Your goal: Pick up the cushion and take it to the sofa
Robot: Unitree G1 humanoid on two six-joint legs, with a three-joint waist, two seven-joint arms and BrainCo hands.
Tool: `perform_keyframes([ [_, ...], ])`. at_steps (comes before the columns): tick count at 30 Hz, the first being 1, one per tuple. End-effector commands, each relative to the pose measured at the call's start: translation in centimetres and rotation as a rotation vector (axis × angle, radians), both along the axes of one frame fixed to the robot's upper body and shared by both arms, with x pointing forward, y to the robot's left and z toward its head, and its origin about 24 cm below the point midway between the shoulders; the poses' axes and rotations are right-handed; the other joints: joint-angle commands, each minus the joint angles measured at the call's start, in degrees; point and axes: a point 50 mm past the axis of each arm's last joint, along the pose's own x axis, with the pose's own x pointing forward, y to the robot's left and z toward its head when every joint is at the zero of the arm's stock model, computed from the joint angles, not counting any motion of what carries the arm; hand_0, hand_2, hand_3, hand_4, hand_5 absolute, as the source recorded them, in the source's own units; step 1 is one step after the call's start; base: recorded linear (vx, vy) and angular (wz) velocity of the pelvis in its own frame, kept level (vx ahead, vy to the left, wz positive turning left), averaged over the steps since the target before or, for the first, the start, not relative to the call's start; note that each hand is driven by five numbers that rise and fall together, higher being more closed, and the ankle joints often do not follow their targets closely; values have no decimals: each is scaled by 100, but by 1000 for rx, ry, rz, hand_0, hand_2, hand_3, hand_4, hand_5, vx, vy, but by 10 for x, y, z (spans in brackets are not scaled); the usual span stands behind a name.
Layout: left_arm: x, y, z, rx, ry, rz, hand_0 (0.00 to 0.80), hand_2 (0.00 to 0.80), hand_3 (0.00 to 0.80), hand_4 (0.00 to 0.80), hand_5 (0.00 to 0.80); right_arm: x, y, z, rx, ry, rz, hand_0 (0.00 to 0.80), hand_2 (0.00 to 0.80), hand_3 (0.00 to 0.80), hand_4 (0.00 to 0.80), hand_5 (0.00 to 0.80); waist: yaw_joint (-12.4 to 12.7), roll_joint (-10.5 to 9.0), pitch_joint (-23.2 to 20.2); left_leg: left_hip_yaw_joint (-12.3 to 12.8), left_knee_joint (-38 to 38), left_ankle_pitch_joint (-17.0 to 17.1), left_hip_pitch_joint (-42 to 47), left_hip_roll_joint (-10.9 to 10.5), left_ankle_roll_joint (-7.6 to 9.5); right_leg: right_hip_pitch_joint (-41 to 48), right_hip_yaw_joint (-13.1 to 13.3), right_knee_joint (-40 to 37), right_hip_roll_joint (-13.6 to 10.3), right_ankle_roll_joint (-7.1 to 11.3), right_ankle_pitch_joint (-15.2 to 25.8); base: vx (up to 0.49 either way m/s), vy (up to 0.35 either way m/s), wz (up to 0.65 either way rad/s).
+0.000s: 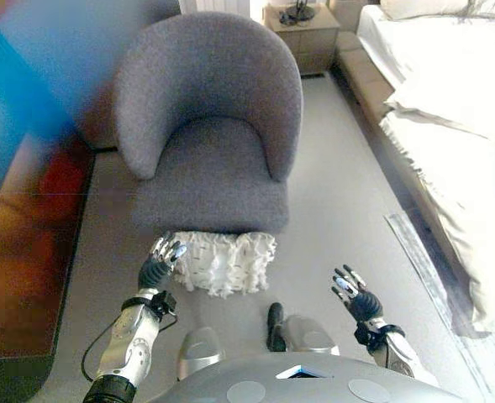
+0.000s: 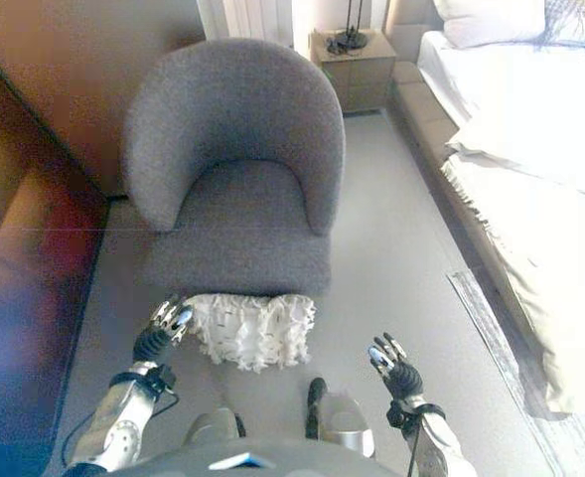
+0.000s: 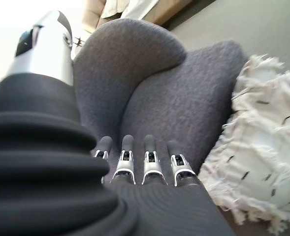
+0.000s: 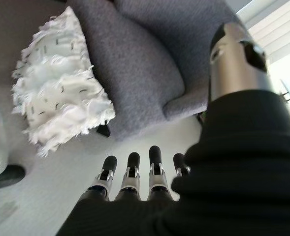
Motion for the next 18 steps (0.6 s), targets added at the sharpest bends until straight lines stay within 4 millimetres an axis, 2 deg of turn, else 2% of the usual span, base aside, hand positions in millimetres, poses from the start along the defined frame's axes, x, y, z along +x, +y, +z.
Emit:
perform_keyframes([
  [1, 6, 6, 20, -8, -118, 11, 0, 0, 0, 0, 0, 16, -7, 21, 5, -149, -22, 0, 0, 0, 0, 0, -12, 58, -169, -89, -273, 454, 84, 195, -331, 583, 203, 139, -313, 276, -208, 60, 73, -1],
  [6, 7, 7, 22, -10, -123, 21, 0, 0, 0, 0, 0, 15, -4, 20, 5, -152, -12, 0, 0, 0, 0, 0, 0, 132, -208, -160, -1006, 253, 212, 78, -327, 632, 124, 164, -402, 400, -270, 68, 98, 21],
  [8, 9, 7, 22, -9, -127, 4, 0, 0, 0, 0, 0, 21, -1, 21, 8, -169, -22, 0, 0, 0, 0, 0, 81, 177, -221, -264, -1401, 229, 256, -68, -307, 662, 47, 171, -452, 481, -283, 83, 133, -8],
  [11, 13, 6, 24, -5, -141, -36, 0, 0, 0, 0, 0, 29, 3, 24, 13, -198, -43, 0, 0, 0, 0, 0, 139, 195, -198, -284, -1477, 231, 227, -194, -240, 668, -41, 224, -526, 556, -291, 63, 154, 3],
  [13, 15, 5, 25, 5, -148, -57, 0, 0, 0, 0, 0, 34, 6, 26, 14, -209, -53, 0, 0, 0, 0, 0, 189, 187, -187, -319, -1428, 173, 190, -262, -169, 636, -72, 328, -622, 619, -310, 95, 190, 5],
  [16, 18, 6, 29, 44, -170, -87, 0, 0, 0, 0, 0, 40, 14, 27, 32, -216, -49, 0, 0, 0, 0, 0, 273, 146, -188, -320, -1208, 1, 86, -416, 32, 567, -90, 639, -881, 771, -230, 127, 208, 4],
  [18, 20, 8, 31, 63, -175, -91, 0, 0, 0, 0, 0, 42, 16, 26, 31, -214, -40, 0, 0, 0, 0, 0, 341, 127, -194, -315, -1055, -96, -2, -516, 158, 531, -120, 942, -1063, 792, -174, 124, 211, -5],
])
